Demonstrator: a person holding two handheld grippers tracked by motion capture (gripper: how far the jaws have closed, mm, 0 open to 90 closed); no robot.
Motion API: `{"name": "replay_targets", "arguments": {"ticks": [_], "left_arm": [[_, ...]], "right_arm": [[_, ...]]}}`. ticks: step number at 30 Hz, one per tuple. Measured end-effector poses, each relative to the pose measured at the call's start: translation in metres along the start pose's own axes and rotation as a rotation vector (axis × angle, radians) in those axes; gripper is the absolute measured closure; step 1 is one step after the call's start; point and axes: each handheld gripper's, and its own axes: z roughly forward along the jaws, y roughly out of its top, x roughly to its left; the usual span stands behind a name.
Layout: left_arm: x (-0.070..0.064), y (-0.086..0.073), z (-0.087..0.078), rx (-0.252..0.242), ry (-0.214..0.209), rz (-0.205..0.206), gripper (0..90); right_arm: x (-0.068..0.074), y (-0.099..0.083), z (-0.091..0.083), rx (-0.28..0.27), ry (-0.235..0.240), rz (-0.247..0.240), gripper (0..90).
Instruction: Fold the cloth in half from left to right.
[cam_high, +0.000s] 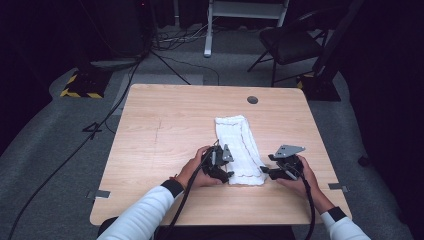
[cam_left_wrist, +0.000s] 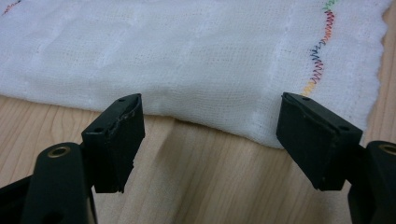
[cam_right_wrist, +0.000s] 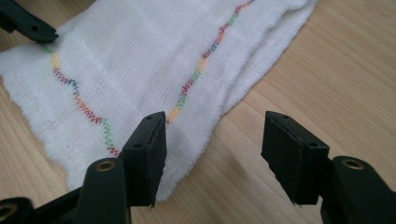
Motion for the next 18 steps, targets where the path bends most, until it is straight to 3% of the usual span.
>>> {"name": "replay_targets", "arguments": {"ticks": [6, 12, 18], "left_arm": [[0.002, -0.004, 0.0, 0.001, -0.017, -0.026, 23.8], [-0.002, -0.008, -0.005, 0.008, -0.003, -0.01, 23.9], [-0.002, -0.018, -0.013, 0.018, -0.016, -0.025, 23.9]], "right_arm": [[0.005, -0.002, 0.005, 0.026, 0.02, -0.015, 43.2], [0.012, -0.002, 0.005, 0.02, 0.038, -0.028, 45.6], [0.024, 0.0, 0.006, 0.023, 0.067, -0.043, 45.6]]}}
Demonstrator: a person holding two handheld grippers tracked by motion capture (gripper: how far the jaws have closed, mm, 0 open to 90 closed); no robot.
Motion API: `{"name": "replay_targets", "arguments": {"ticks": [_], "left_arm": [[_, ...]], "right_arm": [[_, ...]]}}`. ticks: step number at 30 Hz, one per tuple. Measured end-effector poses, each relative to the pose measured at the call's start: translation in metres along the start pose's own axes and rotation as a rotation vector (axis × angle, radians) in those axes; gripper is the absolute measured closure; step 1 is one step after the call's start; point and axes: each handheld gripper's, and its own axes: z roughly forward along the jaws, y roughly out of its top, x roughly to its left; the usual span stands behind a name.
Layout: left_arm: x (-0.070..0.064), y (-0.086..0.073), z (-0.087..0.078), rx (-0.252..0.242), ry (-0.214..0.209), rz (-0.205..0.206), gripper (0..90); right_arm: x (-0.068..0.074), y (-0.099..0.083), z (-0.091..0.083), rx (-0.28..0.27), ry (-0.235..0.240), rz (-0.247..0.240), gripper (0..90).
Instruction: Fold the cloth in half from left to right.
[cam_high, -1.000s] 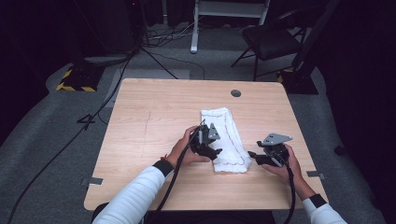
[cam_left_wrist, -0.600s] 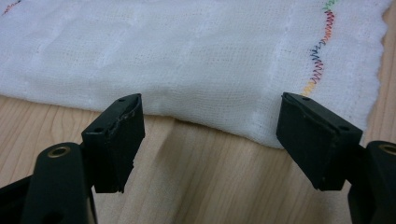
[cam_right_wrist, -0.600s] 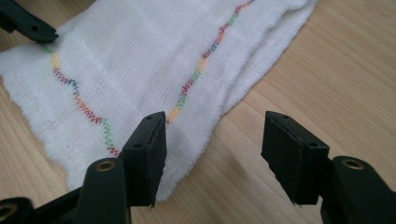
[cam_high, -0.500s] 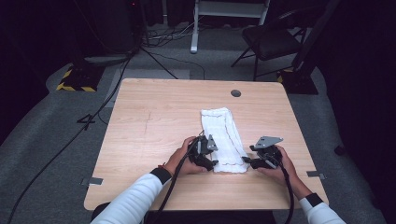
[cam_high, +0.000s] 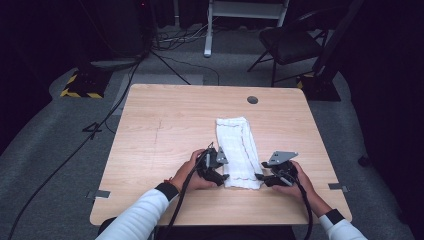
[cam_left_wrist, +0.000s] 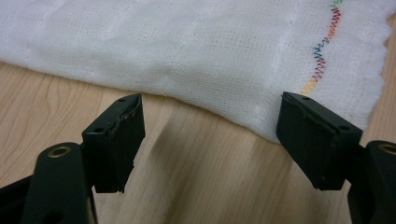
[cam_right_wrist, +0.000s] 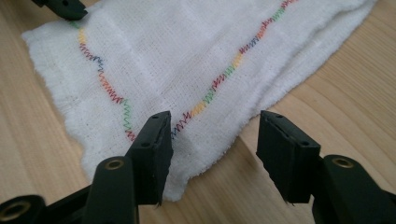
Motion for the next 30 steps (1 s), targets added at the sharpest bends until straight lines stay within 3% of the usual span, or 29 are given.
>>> {"name": "replay_targets", "arguments": {"ticks": [9, 14, 18, 23, 27, 29, 30], "left_arm": [[-0.004, -0.022, -0.016, 0.006, -0.023, -0.036, 23.9], [-0.006, -0.027, -0.023, 0.005, -0.028, -0.026, 23.8], [0.001, -0.025, -0.029, -0.009, -0.01, -0.035, 23.9], [0.019, -0.011, -0.033, -0.048, 0.035, -0.058, 23.5], [0.042, 0.004, -0.03, -0.088, 0.071, -0.096, 23.4], [0.051, 0.01, -0.027, -0.108, 0.094, -0.106, 23.4], [0.057, 0.013, -0.025, -0.125, 0.084, -0.13, 23.4]], "right_arm": [[0.024, 0.006, 0.002, 0.01, 0.058, -0.041, 42.8], [0.026, 0.009, 0.001, 0.013, 0.072, -0.055, 38.9], [0.014, 0.012, -0.008, -0.015, 0.045, -0.025, 38.9], [-0.008, 0.023, -0.017, -0.081, -0.029, 0.01, 40.9], [-0.029, 0.037, -0.007, -0.086, -0.086, 0.028, 41.7], [-0.038, 0.042, -0.001, -0.093, -0.092, 0.05, 41.8], [-0.043, 0.045, 0.002, -0.099, -0.09, 0.057, 41.8]]}}
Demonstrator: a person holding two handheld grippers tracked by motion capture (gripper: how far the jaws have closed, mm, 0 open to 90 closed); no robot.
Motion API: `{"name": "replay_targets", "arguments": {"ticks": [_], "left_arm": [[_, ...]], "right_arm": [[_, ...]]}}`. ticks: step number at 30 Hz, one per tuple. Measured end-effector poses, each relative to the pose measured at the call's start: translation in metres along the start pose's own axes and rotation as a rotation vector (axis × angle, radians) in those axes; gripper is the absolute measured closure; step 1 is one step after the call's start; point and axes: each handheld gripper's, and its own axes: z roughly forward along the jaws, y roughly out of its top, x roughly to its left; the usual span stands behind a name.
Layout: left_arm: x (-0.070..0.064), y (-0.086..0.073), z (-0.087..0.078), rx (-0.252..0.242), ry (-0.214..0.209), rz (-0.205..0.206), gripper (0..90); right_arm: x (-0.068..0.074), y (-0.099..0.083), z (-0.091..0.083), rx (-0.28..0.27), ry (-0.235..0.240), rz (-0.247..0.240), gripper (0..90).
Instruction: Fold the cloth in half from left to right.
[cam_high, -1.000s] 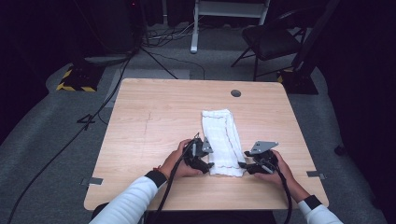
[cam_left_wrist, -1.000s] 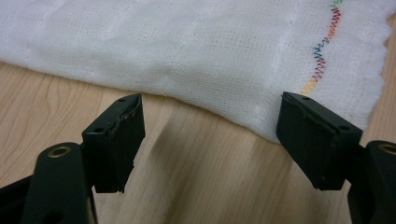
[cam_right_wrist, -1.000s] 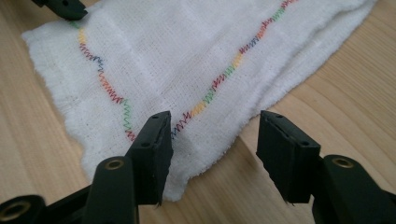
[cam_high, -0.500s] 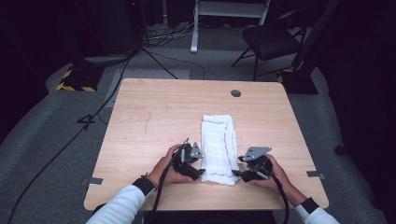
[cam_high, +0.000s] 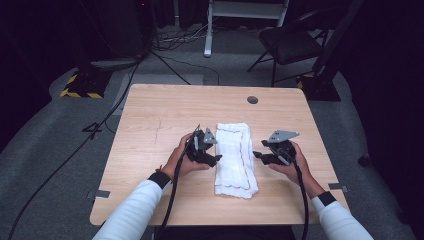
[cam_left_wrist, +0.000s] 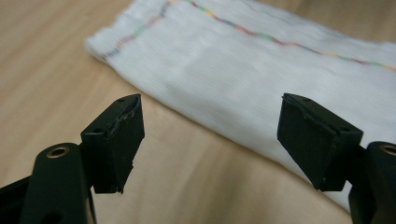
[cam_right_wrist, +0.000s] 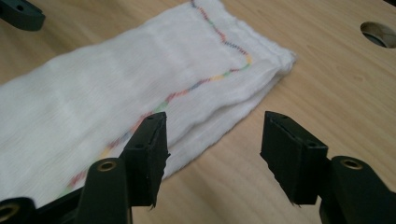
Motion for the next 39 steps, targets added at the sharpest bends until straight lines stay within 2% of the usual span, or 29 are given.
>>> {"name": "replay_targets", "arguments": {"ticks": [2, 4, 5, 7, 8, 10, 11, 15, 19, 24, 28, 29, 31, 35, 39], "left_arm": [[0.01, 0.006, 0.007, -0.016, -0.001, -0.031, 23.4], [0.018, 0.011, 0.016, -0.008, 0.025, -0.025, 23.5], [0.021, 0.013, 0.019, -0.004, 0.036, -0.029, 23.4], [0.029, 0.016, 0.029, -0.005, 0.043, -0.047, 23.5], [0.033, 0.017, 0.034, -0.004, 0.062, -0.06, 23.7], [0.043, 0.018, 0.046, 0.0, 0.07, -0.108, 24.5], [0.046, 0.018, 0.05, 0.007, 0.078, -0.112, 24.5], [0.059, 0.021, 0.064, 0.008, 0.107, -0.17, 24.5], [0.064, 0.024, 0.073, 0.013, 0.126, -0.195, 24.4], [0.068, 0.026, 0.084, 0.037, 0.125, -0.224, 23.5], [0.068, 0.029, 0.089, 0.045, 0.128, -0.223, 23.5], [0.068, 0.029, 0.091, 0.062, 0.127, -0.207, 23.6], [0.069, 0.028, 0.092, 0.06, 0.121, -0.211, 22.7], [0.073, 0.026, 0.093, 0.052, 0.09, -0.249, 21.9], [0.076, 0.024, 0.094, 0.041, 0.071, -0.244, 22.5]], "right_arm": [[-0.008, 0.006, 0.009, 0.0, -0.01, -0.003, 42.1], [-0.015, 0.011, 0.017, -0.003, -0.02, 0.008, 42.4], [-0.02, 0.014, 0.023, -0.005, -0.017, 0.026, 42.6], [-0.026, 0.018, 0.03, -0.009, -0.032, 0.031, 45.2], [-0.028, 0.02, 0.033, -0.016, -0.028, 0.035, 46.1], [-0.033, 0.026, 0.038, -0.034, -0.048, 0.047, 48.0], [-0.036, 0.029, 0.041, -0.042, -0.052, 0.052, 48.1], [-0.043, 0.038, 0.056, -0.002, -0.069, 0.058, 47.7], [-0.051, 0.044, 0.07, 0.032, -0.073, 0.078, 48.9], [-0.06, 0.045, 0.088, 0.072, -0.069, 0.119, 49.8], [-0.066, 0.043, 0.1, 0.102, -0.06, 0.143, 46.7], [-0.066, 0.043, 0.102, 0.114, -0.064, 0.143, 45.5], [-0.067, 0.043, 0.104, 0.111, -0.062, 0.147, 44.8], [-0.068, 0.043, 0.107, 0.114, -0.056, 0.158, 43.5], [-0.073, 0.038, 0.108, 0.095, -0.015, 0.231, 45.0]]}}
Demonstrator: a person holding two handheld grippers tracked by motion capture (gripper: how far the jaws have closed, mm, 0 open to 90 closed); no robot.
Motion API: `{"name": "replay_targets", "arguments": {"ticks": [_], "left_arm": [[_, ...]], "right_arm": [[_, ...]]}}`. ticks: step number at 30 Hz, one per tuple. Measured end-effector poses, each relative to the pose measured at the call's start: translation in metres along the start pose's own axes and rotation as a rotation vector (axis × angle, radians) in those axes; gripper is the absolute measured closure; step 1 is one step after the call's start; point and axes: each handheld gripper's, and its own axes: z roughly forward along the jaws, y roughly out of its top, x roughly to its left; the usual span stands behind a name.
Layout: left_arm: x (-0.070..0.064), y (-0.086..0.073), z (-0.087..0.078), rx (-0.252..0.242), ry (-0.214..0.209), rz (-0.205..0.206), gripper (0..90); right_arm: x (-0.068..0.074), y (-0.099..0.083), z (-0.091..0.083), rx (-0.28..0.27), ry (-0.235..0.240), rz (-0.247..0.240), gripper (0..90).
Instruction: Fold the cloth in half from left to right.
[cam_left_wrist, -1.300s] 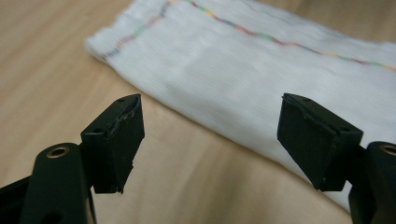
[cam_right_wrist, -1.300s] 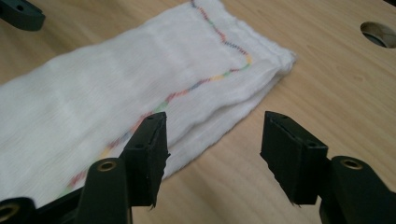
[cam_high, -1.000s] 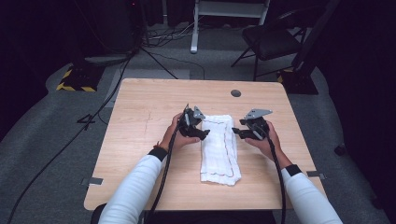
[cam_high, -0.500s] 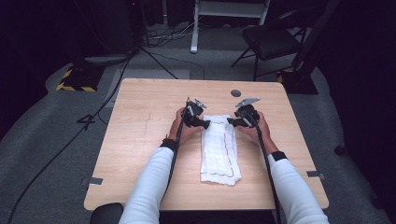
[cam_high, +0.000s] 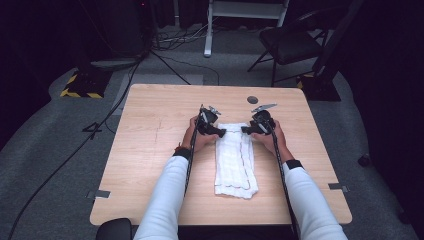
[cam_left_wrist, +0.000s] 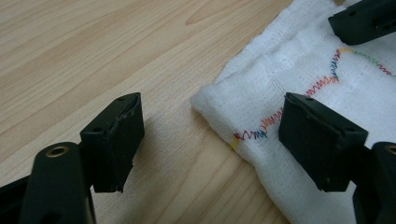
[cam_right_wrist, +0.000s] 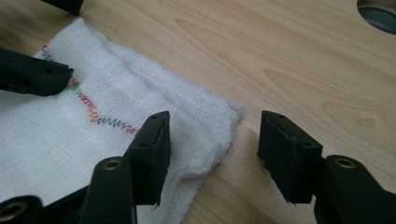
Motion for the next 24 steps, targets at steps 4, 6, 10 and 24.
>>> {"name": "replay_targets", "arguments": {"ticks": [4, 6, 10, 24], "left_arm": [[0.0, 0.001, -0.002, 0.002, -0.037, 0.024, 30.0], [-0.002, 0.002, -0.003, 0.002, -0.078, 0.045, 44.6], [-0.004, 0.003, -0.005, 0.015, -0.113, 0.047, 64.3], [-0.011, 0.004, -0.007, -0.009, -0.049, 0.112, 81.5]], "right_arm": [[0.001, 0.001, 0.0, -0.002, 0.042, -0.018, 58.7], [0.002, 0.001, 0.0, -0.005, 0.054, -0.023, 65.6], [0.004, 0.001, 0.0, -0.004, 0.086, -0.033, 76.8], [0.019, 0.001, -0.008, -0.036, -0.006, -0.111, 84.3]]}}
